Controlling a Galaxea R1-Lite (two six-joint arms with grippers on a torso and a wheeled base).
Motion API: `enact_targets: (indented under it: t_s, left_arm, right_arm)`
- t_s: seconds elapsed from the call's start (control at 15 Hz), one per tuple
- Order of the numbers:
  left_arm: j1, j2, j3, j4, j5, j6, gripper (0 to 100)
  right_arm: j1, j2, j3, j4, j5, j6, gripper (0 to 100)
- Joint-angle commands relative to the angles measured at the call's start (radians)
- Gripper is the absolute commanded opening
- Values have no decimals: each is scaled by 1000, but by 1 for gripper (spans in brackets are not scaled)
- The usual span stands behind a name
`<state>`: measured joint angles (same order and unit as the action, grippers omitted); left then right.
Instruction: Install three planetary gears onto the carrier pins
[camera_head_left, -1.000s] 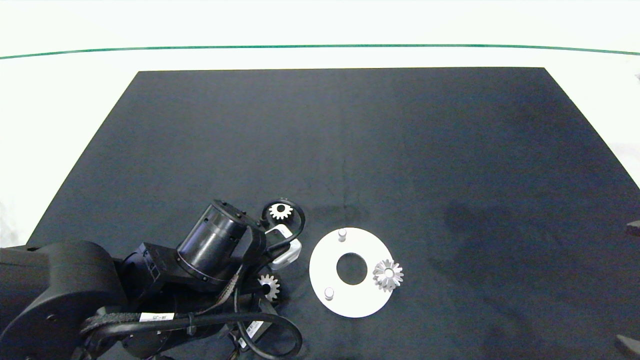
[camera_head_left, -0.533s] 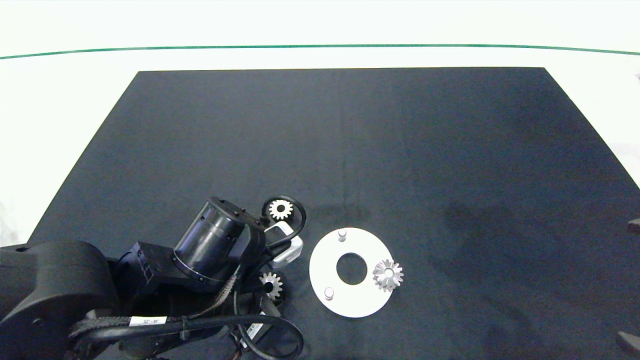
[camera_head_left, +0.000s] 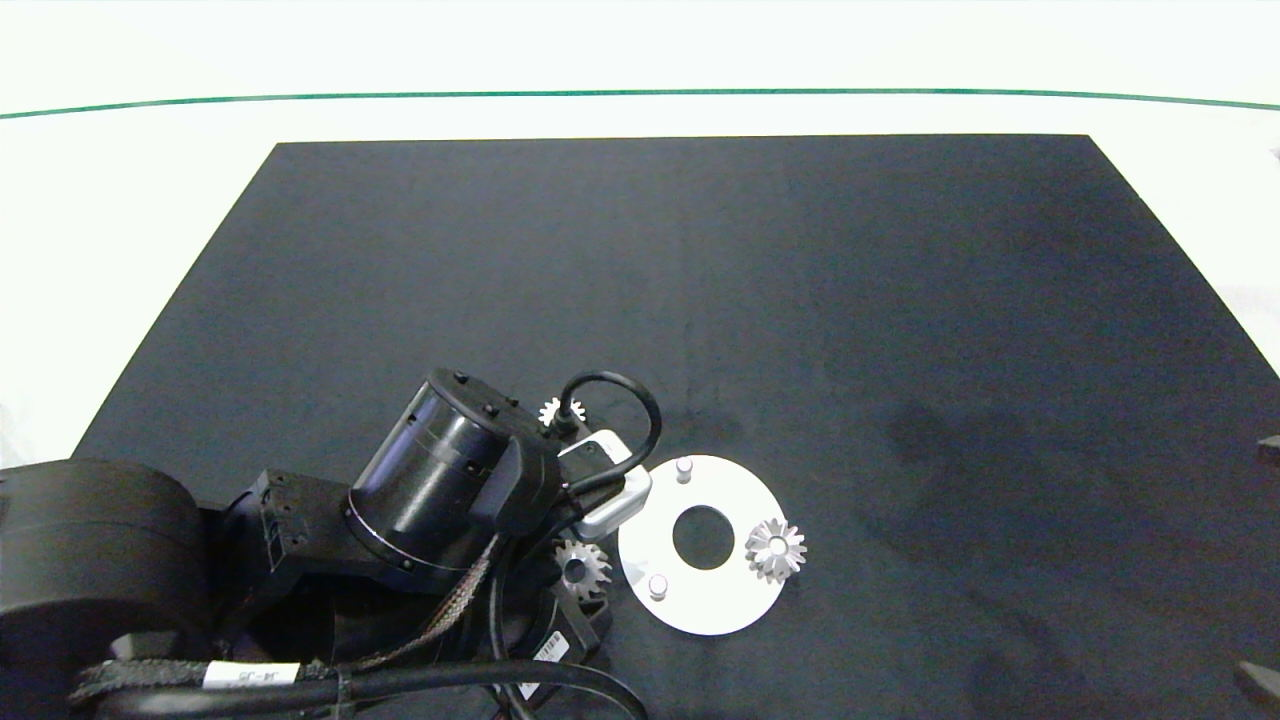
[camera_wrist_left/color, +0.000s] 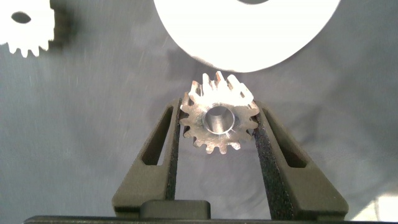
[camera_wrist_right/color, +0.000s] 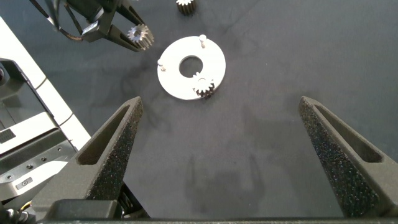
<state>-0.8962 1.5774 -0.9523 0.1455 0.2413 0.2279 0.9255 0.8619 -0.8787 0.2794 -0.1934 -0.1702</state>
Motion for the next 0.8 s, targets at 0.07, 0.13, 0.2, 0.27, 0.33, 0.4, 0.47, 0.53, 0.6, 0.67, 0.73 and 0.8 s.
enact_targets:
  t_s: [0.07, 0.13, 0.2, 0.27, 0.33, 0.4, 0.47, 0.53, 0.6, 0.67, 0.73, 0.8]
  left_arm:
    - [-46, 29, -45, 11, 1, 7, 22]
    - [-53, 50, -55, 9, 1, 8, 22]
    - [-53, 67, -68, 9, 1, 19, 22]
    - [-53, 92, -80, 9, 1, 31, 22]
    - [-53, 108, -92, 8, 1, 33, 22]
    - [-55, 125, -105, 8, 1, 34, 22]
    - [-55, 141, -115, 6, 1, 36, 22]
    - [-53, 154, -125, 6, 1, 36, 22]
    - [-53, 164, -126, 6, 1, 36, 22]
    - [-53, 164, -125, 6, 1, 36, 22]
    - [-55, 162, -123, 8, 1, 36, 22]
    - [-58, 161, -123, 8, 1, 34, 22]
  right_arm:
    - [-1, 0, 0, 1, -3, -2, 100]
    - [-1, 0, 0, 1, -3, -2, 100]
    - [-1, 0, 0, 1, -3, -2, 100]
    - [-1, 0, 0, 1, -3, -2, 100]
    - [-1, 0, 0, 1, -3, -2, 100]
    - [-1, 0, 1, 1, -3, -2, 100]
    - [-1, 0, 0, 1, -3, -2, 100]
    - [-1, 0, 0, 1, -3, -2, 100]
    - [-1, 0, 0, 1, -3, -2, 100]
    - [-1, 0, 0, 1, -3, -2, 100]
    - [-1, 0, 0, 1, -3, -2, 100]
    - [-1, 0, 0, 1, -3, -2, 100]
